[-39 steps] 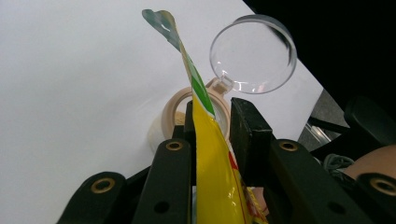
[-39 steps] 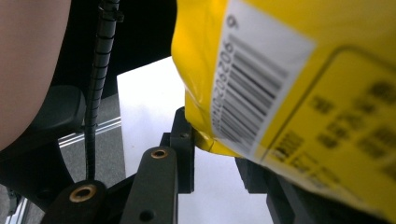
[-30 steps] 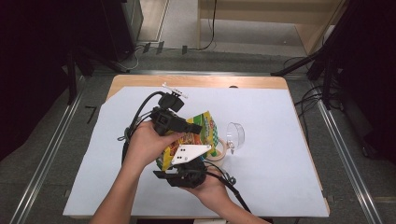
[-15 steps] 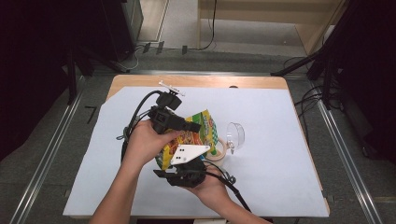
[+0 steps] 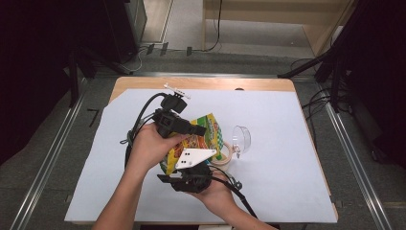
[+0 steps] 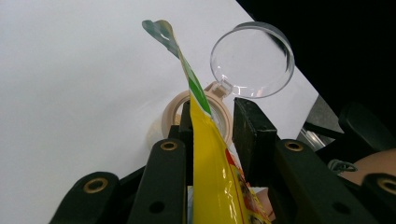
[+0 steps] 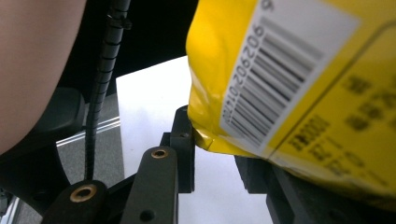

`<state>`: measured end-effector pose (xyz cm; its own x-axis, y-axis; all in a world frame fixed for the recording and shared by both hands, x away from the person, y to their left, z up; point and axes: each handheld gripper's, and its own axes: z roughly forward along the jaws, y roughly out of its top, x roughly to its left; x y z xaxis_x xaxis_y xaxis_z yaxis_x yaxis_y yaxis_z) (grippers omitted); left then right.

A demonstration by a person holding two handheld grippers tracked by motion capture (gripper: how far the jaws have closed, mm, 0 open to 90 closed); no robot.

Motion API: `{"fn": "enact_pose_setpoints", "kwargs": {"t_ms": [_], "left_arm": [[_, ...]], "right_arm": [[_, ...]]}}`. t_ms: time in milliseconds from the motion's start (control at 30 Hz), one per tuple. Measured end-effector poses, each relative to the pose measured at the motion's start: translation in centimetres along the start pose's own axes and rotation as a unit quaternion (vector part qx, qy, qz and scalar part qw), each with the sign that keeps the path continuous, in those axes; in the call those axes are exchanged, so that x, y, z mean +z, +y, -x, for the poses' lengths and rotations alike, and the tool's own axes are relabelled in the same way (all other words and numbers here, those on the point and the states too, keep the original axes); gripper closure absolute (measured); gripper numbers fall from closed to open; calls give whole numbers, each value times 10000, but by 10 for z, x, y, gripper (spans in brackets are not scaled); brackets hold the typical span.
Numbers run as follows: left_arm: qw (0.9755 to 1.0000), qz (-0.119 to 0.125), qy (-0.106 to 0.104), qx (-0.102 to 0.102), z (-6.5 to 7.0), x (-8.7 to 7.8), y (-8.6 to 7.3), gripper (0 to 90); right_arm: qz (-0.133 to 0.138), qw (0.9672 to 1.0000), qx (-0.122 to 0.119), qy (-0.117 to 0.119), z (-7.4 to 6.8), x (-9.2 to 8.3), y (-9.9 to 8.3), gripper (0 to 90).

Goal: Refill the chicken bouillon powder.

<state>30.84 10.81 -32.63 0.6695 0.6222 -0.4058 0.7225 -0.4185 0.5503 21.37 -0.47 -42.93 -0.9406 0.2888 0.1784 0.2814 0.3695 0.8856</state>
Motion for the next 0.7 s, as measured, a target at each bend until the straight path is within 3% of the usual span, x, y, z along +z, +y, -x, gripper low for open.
{"fn": "enact_pose_setpoints", "kwargs": {"t_ms": [200, 700], "left_arm": [[9999, 124, -68, -1, -1, -4, 0, 736], [10000, 73, -45, -49, -4, -4, 0, 736]], "right_arm": [[-2, 10000, -49, 7, -1, -2, 2, 722], [-14, 9999, -99, -37, -1, -1, 2, 721]]}}
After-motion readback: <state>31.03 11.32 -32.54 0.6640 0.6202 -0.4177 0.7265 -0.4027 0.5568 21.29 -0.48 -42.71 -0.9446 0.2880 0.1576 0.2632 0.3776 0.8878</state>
